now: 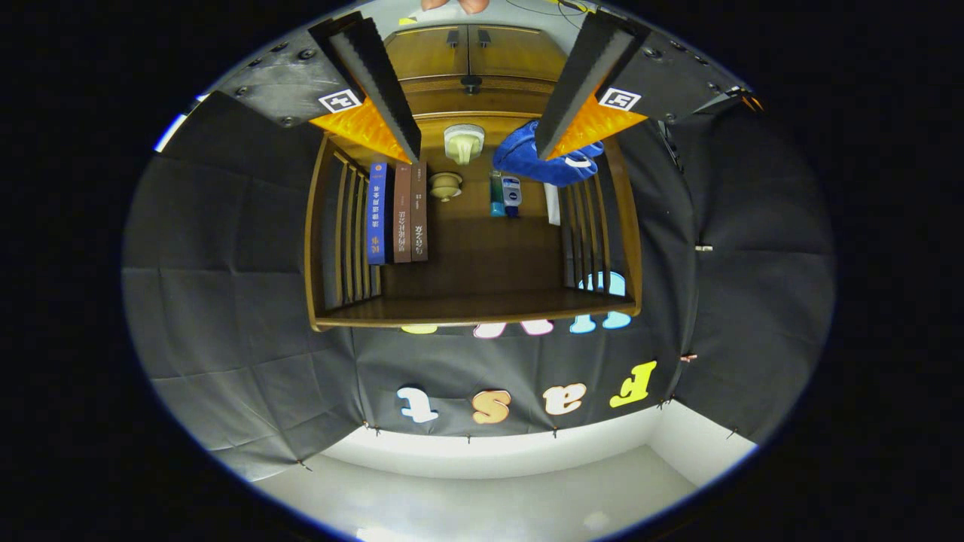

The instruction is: Pull open the drawer, take out the items inside it, and place them on the countertop above the cabinet.

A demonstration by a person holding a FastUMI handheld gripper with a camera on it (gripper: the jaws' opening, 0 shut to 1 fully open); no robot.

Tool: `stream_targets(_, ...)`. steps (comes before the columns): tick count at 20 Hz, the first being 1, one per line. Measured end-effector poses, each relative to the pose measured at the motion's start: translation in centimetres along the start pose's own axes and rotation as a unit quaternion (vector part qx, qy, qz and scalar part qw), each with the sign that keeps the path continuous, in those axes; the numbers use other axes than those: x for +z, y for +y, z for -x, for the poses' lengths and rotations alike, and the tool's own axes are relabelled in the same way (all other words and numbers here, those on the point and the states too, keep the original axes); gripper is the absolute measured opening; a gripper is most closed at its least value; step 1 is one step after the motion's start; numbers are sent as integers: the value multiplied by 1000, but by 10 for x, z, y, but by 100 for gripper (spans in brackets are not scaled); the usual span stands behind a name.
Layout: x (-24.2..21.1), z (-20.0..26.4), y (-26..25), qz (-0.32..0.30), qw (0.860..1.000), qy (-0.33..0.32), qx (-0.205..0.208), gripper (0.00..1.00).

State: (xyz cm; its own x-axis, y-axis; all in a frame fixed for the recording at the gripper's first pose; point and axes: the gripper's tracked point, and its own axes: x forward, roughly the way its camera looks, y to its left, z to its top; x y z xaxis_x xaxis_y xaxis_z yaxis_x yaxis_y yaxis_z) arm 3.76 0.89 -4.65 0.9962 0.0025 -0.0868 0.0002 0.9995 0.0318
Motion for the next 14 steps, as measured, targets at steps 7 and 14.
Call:
stream_targets(7, 9, 18, -2, 27, 1000, -9, 2, 98)
stream_targets(14, -5, 14, -1, 11, 1000, 2, 3, 98)
